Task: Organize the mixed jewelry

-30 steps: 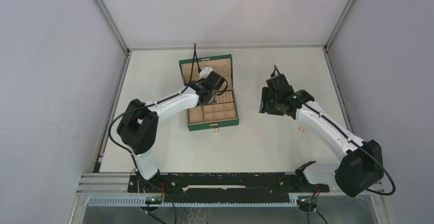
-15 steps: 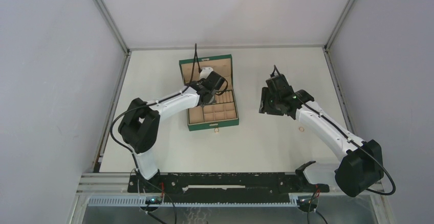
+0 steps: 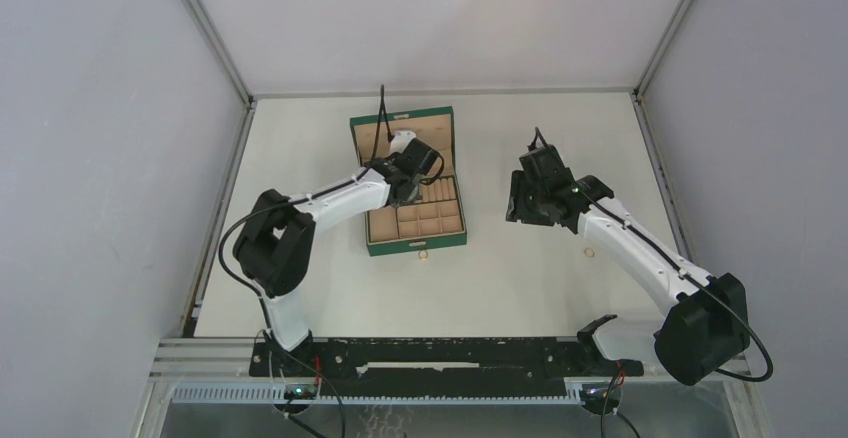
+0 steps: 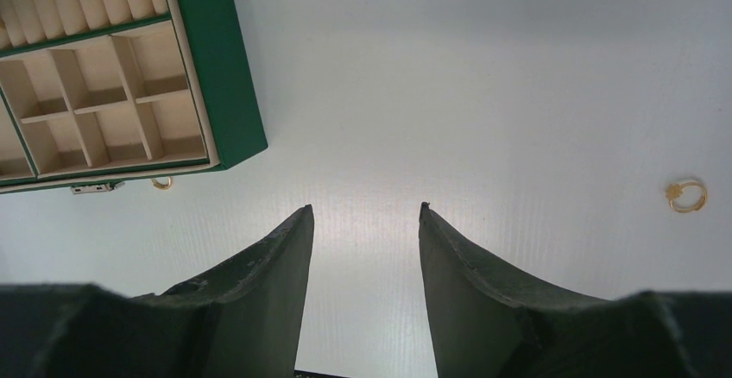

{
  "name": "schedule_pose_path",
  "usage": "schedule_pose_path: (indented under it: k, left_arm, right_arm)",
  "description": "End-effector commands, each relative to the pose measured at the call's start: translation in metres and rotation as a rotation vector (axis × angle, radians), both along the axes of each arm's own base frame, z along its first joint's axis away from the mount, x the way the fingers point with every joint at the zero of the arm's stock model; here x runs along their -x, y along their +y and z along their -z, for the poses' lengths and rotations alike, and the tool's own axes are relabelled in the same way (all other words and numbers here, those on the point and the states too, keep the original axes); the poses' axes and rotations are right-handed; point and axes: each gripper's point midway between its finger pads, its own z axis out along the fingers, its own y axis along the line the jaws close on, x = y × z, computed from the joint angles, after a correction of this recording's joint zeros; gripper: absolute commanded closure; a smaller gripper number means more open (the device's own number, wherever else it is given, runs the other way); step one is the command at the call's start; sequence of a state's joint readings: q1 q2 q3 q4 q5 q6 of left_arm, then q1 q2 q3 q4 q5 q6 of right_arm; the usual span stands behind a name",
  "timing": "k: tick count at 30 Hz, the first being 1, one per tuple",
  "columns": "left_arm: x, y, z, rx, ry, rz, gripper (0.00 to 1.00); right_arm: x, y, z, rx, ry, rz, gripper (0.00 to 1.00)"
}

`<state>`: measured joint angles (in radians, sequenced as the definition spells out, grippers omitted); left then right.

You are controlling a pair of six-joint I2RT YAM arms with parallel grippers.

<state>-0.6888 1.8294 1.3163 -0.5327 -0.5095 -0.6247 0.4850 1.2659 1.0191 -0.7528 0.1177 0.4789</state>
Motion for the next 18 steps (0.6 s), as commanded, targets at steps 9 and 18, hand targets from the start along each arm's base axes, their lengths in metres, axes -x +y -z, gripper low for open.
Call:
schedule_pose_path:
  k: [9,18]
  left_arm:
    - [0.019,-0.001,-0.112,0.140,-0.150,0.112,0.86]
    - [0.066,0.011,-0.110,0.175,-0.116,0.234,0.85]
  right_arm:
    - [-0.002,0.008,-0.022,-0.055,-0.087,0.029,0.43]
    - [0.021,-0.034,0.001,0.029,-0.029,0.140,0.43]
